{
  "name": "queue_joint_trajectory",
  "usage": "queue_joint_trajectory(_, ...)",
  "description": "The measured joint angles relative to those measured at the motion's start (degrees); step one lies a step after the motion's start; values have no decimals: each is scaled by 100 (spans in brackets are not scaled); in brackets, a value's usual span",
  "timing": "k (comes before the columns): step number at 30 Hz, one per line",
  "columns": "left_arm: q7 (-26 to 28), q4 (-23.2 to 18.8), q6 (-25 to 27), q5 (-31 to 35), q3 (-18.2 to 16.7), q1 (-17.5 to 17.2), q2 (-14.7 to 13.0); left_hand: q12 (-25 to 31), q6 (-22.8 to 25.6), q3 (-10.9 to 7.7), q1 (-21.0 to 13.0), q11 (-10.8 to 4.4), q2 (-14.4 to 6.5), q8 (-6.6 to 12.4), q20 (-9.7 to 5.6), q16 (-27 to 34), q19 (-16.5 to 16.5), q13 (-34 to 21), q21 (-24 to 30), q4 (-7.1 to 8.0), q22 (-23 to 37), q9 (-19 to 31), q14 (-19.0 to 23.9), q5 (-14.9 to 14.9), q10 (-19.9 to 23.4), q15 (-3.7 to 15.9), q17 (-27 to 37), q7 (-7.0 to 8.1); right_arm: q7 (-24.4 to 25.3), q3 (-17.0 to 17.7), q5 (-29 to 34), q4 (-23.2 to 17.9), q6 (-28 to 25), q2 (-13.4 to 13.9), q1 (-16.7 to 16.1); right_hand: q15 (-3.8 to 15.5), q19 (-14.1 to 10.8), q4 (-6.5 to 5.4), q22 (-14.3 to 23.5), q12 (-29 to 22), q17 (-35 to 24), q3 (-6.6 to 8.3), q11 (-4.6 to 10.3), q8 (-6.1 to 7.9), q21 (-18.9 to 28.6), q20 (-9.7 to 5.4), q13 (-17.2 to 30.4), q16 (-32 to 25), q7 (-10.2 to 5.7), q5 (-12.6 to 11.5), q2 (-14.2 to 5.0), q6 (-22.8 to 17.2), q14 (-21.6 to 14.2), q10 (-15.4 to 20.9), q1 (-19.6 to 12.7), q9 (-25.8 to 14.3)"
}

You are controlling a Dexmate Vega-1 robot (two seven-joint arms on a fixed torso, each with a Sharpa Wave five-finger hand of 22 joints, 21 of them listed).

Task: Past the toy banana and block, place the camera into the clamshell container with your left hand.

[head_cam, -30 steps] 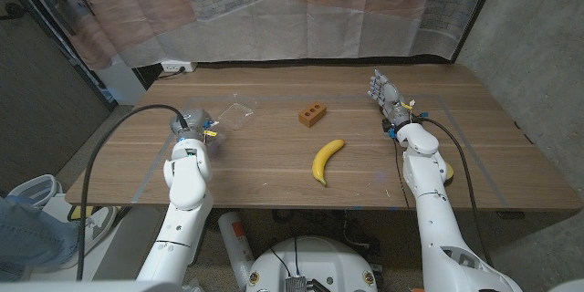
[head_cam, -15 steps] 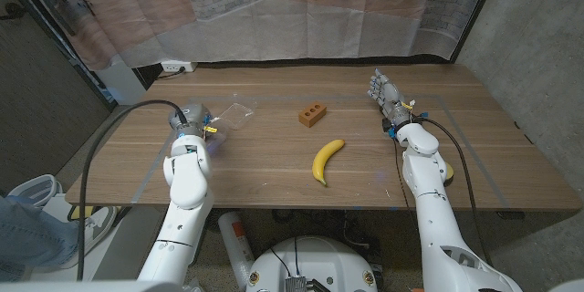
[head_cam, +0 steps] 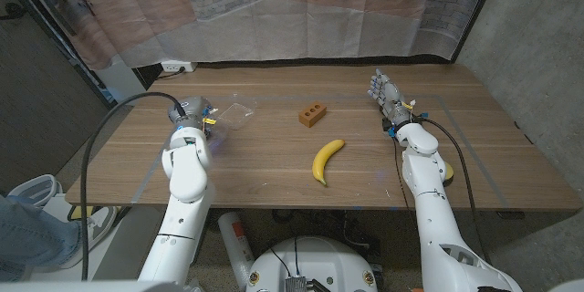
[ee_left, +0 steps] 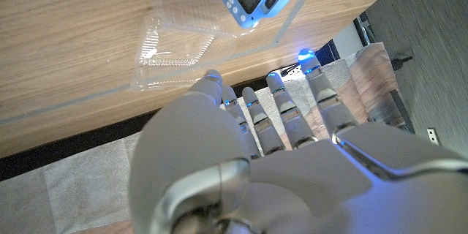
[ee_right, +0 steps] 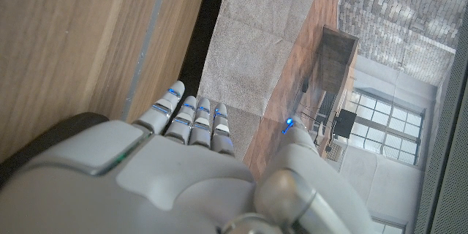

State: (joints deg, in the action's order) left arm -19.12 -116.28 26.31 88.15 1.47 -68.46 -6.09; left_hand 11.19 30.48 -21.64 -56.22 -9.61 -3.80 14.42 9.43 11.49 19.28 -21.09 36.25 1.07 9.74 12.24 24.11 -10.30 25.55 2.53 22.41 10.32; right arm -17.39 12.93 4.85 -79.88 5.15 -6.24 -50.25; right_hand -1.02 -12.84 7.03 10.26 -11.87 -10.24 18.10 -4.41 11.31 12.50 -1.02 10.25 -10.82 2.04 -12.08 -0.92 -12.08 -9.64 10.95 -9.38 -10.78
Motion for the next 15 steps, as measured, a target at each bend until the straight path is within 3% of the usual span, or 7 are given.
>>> queue_joint_trajectory(6, -5, -131, -122, -339, -117, 17, 100, 0, -328, -8, 196, 86, -78, -165, -93, -41, -321, 92, -193, 117, 28, -26, -172, 0, -88, -2, -104, -95, 7, 5, -5, 34, 21, -9, 22, 0, 0, 0, 0, 0, 0, 0, 0, 0, -22, 0, 0, 0, 0, 0, 0, 0, 0, 0, 0, 0)
queue_joint_trajectory(10, 37, -190, -241, -650, -180, 10, 183, -39, -663, -7, 345, 238, -87, -296, -152, -53, -569, 186, -354, 196, 28, -27, -336, 0, -242, -15, -217, -155, 8, 5, -6, 51, 24, -17, 28, 0, 0, 0, 0, 0, 0, 0, 0, 0, -22, 0, 0, 0, 0, 0, 0, 0, 0, 0, 0, 0)
queue_joint_trajectory(15, 92, -323, -401, -1055, -367, -23, 273, -61, -965, 0, 439, 383, -99, -377, -208, -53, -696, 296, -460, 249, 28, -26, -445, 0, -387, -13, -323, -336, 9, 5, -8, 73, 36, -28, 38, 0, 0, 0, 0, 0, 0, 0, 0, 0, -22, 0, 0, 0, 0, 0, 0, 0, 0, 0, 0, 0)
